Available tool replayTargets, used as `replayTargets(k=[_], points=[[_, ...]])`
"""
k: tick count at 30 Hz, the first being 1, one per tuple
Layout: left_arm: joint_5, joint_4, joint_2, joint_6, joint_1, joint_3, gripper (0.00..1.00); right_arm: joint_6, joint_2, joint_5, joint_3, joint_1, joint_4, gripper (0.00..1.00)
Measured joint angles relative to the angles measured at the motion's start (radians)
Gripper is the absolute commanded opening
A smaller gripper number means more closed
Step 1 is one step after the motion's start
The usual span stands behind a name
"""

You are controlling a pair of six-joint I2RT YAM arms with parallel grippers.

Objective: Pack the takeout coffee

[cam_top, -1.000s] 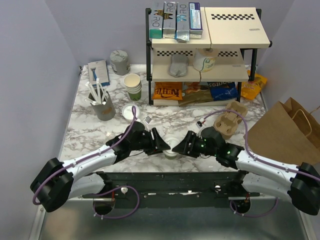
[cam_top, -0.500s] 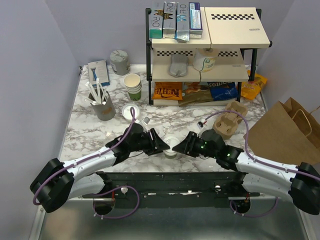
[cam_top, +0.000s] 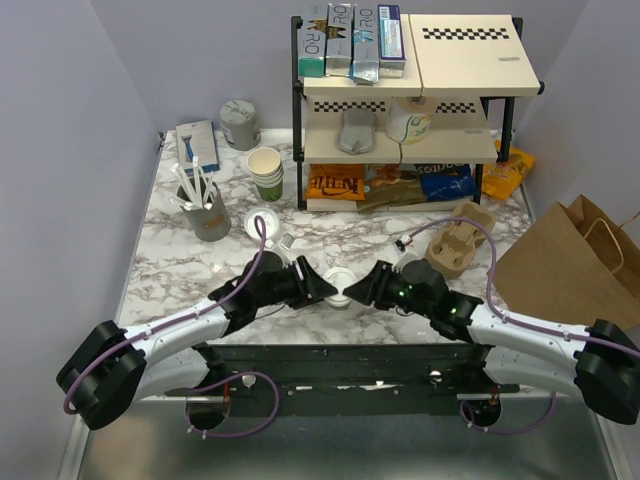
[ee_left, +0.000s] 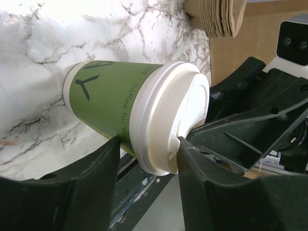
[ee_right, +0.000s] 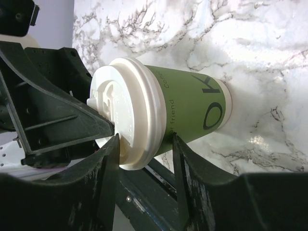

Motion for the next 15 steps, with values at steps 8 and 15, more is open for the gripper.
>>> replayTargets(k=[8, 15], points=[[-0.037, -0.077, 0.041, 0.05, 0.001, 0.068, 0.85, -0.033, 0.072, 0.048, 0.154, -0.005, -0.157, 0.52], [-0.039, -0.217, 0.096, 0.123, -0.003, 0.189, 0.99, -0.055, 0.152, 0.084, 0.3, -0.03, -0.353, 0.68]])
